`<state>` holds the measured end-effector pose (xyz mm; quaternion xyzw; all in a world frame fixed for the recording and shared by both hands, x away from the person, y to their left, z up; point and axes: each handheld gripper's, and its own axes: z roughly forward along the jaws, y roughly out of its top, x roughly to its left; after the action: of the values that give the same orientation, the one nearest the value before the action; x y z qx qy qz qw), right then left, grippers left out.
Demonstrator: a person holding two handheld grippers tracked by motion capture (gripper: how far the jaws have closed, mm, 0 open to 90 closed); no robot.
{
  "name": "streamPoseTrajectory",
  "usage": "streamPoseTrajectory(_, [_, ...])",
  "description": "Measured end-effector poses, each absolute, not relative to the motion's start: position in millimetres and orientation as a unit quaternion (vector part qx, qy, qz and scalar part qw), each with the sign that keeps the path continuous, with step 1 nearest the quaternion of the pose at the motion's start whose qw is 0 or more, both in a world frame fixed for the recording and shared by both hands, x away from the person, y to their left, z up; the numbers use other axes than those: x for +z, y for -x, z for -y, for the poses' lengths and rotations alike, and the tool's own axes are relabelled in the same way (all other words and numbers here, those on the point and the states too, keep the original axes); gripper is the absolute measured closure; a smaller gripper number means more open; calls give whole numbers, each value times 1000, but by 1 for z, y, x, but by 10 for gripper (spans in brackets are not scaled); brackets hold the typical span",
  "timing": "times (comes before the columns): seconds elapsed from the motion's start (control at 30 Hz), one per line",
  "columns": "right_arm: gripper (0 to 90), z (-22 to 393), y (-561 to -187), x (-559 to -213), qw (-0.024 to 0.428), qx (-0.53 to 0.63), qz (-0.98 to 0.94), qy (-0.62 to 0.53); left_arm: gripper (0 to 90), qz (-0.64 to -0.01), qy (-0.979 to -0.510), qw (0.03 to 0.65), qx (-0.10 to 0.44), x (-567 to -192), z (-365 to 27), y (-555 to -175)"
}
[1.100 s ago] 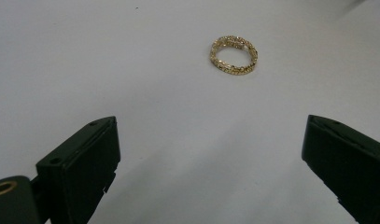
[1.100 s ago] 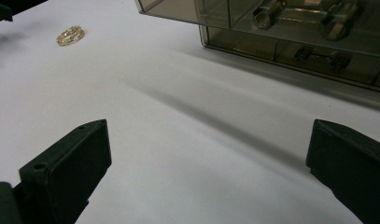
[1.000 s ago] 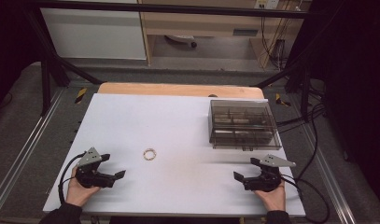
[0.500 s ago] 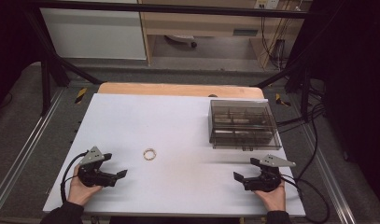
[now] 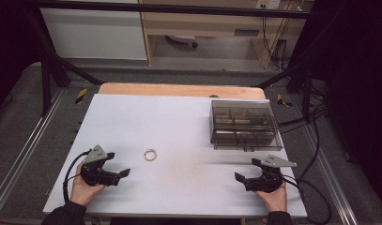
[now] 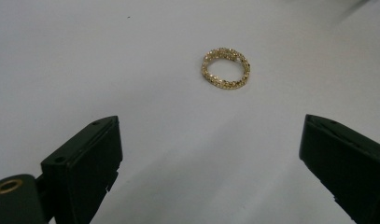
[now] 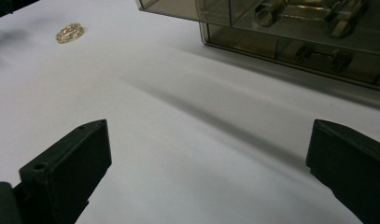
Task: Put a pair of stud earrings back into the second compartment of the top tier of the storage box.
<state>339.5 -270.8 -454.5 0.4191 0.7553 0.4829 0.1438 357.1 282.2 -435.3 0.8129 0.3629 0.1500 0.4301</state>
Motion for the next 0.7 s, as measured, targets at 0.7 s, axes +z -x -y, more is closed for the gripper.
streamPoseTrajectory(0.7, [5, 270, -339, -455, 146, 477, -758, -420, 136, -367, -820, 412, 150, -417, -247, -388])
